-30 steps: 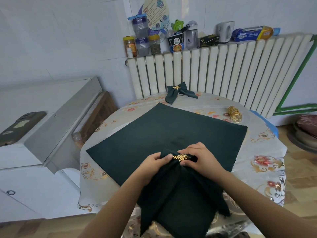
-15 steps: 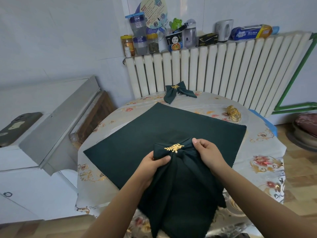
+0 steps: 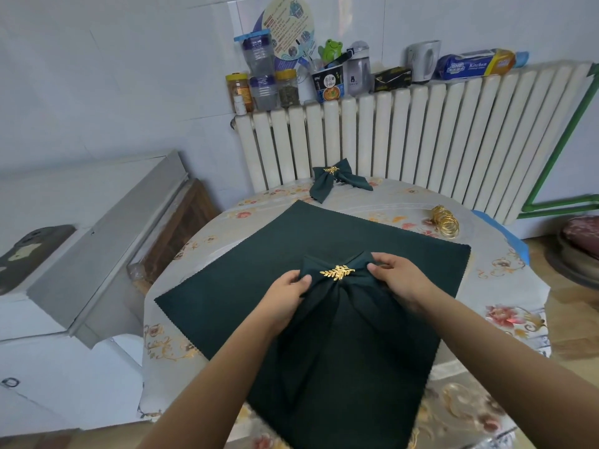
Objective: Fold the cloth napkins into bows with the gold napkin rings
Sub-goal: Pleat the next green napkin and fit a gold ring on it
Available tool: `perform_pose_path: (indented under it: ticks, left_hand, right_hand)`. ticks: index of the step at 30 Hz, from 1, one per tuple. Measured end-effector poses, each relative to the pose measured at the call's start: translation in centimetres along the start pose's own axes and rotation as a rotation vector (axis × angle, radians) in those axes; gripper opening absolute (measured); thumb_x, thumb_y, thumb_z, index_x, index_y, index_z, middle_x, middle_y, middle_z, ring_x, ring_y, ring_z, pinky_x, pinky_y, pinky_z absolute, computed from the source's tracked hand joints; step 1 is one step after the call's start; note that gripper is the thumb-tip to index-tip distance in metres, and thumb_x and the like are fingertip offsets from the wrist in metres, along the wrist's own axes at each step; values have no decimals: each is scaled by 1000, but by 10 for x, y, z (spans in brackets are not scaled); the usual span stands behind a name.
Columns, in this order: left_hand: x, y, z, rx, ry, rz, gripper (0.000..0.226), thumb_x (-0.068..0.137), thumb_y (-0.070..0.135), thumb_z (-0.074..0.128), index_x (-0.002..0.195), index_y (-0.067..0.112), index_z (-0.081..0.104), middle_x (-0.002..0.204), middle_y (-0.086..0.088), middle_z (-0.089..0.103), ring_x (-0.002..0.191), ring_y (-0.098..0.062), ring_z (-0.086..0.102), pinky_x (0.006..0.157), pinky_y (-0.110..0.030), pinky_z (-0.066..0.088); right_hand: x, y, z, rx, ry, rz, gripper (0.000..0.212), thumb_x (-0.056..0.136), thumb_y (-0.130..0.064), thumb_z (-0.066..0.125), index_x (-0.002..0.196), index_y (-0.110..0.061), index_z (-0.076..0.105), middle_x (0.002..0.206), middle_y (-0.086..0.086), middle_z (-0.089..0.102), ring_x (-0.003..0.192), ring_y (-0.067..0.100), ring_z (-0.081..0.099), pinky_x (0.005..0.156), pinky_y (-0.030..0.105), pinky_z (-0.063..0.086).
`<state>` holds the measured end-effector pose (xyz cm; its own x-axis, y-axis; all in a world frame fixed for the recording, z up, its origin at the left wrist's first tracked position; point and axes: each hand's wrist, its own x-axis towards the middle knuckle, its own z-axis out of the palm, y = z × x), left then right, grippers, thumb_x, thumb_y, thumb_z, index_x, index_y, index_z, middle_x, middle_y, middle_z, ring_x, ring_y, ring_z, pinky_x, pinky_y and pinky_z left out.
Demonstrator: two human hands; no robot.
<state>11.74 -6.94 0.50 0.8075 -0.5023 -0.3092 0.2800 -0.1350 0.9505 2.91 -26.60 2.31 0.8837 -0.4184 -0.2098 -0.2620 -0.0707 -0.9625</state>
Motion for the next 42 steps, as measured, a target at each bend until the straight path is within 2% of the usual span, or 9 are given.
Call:
perform_pose_path:
  ticks: [3,6,13,18,25,33,36,39,42]
  left_hand:
    - [26,14,4,177,99,-1,28,97,29,48,87,5,60,81,-9,56,72,-22,51,70,-33,42]
    - [54,42,11,291,221,54,22,96,30,49,79,17,56,77,-7,50,70,-19,45,67,-32,35]
    - [152,92,12,300,420,126,2,89,23,64,87,22,63,100,2,65,96,-19,60,95,-39,47]
    - [233,114,8,300,471,126,10,86,22,67,78,24,61,89,-1,67,91,-22,62,91,-42,51]
    - [333,137,19,390,496,218,19,89,6,56,76,21,56,85,7,57,81,-9,51,69,-22,37]
    - [432,151,28,490,375,295,28,93,4,46,114,16,61,109,5,55,96,-10,50,80,-20,40]
    - [456,132,24,492,358,258,35,90,3,47,120,17,56,116,1,55,103,-16,53,83,-27,46]
    - [468,104,25,583,349,241,34,90,10,50,123,18,53,120,-1,54,107,-18,52,90,-31,45]
    - [473,92,27,644,384,282,32,91,11,50,122,15,54,125,-4,53,115,-19,49,101,-34,41]
  right_hand:
    - [28,-10,-13,-6,22,68,31,92,-11,58,123,-11,59,105,4,65,103,25,62,96,35,49]
    - [62,-29,-21,102,47,129,39,87,-10,65,124,-2,56,107,14,67,103,30,63,97,40,49]
    - [164,-63,-28,87,111,85,36,79,-13,73,114,-14,65,120,10,63,108,27,60,102,42,45]
    - [239,-83,-36,-31,128,-2,37,85,-17,68,122,-16,61,142,4,45,127,26,44,107,34,32]
    - [339,-90,-46,-121,265,-13,37,89,-19,63,124,-9,59,126,11,59,116,28,53,103,37,40]
    - [452,-78,-57,-175,403,-83,29,88,-23,65,114,-11,63,112,6,65,105,25,57,94,34,45]
    - [476,-57,-50,-231,387,-85,26,89,-23,63,113,-16,62,105,1,63,104,22,56,87,28,42]
    - [493,-33,-44,-331,394,-56,29,90,-28,60,119,-22,61,115,0,65,109,23,57,98,36,42]
    - [497,-26,-41,-518,399,-75,28,94,-31,52,122,-30,61,117,2,65,109,26,57,89,35,45]
